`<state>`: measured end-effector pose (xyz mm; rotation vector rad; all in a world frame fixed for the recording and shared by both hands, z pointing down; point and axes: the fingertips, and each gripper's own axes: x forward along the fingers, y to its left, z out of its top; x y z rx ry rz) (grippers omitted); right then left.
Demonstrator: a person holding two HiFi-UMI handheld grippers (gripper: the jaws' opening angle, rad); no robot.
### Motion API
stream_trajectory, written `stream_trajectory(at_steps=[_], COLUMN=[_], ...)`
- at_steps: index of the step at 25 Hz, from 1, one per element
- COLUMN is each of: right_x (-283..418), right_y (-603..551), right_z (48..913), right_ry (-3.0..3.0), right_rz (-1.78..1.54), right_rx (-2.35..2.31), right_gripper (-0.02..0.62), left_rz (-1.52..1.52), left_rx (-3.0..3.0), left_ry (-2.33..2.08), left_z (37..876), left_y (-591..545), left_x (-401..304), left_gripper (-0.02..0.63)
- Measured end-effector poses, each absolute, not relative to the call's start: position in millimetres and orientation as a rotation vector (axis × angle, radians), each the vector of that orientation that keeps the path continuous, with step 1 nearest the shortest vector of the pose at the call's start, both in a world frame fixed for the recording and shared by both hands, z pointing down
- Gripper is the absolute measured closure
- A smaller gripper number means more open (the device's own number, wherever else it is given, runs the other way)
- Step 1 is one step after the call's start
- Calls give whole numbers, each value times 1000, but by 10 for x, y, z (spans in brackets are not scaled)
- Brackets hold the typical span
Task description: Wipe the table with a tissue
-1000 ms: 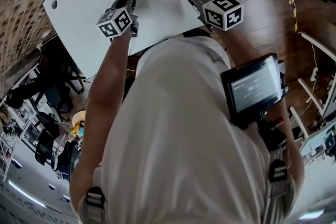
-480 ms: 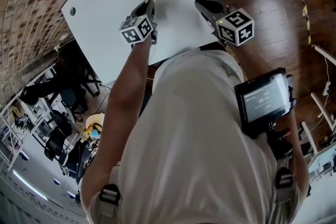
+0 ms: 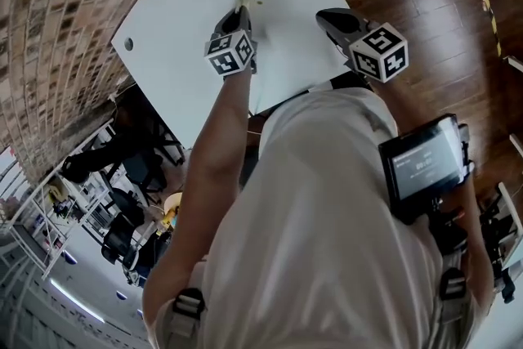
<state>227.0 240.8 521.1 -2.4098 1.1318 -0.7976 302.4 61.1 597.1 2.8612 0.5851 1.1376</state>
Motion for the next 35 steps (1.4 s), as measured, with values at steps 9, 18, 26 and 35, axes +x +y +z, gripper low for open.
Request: stream_trajectory(at_steps=[9,18,26,35], right_x=[2225,2254,2271,2328], right_y=[2716,2782,2806,2862], right_z=[5258,5266,5278,5265], right_ry=[1033,999,981,955], right_rz=[-804,-788,-780,-771], right_rx=[-2409,-2391,-2386,-2392], right_gripper=[583,583,583,583], left_rz=[1214,1189,1182,1199], left_rx=[2871,2833,2790,2636], left_ry=[464,497,594,877], left_z=[6094,6111,6183,6163], left_y=[594,972,1267,1796], left_x=[3195,3109,3041,2669], left_gripper=[591,592,592,592])
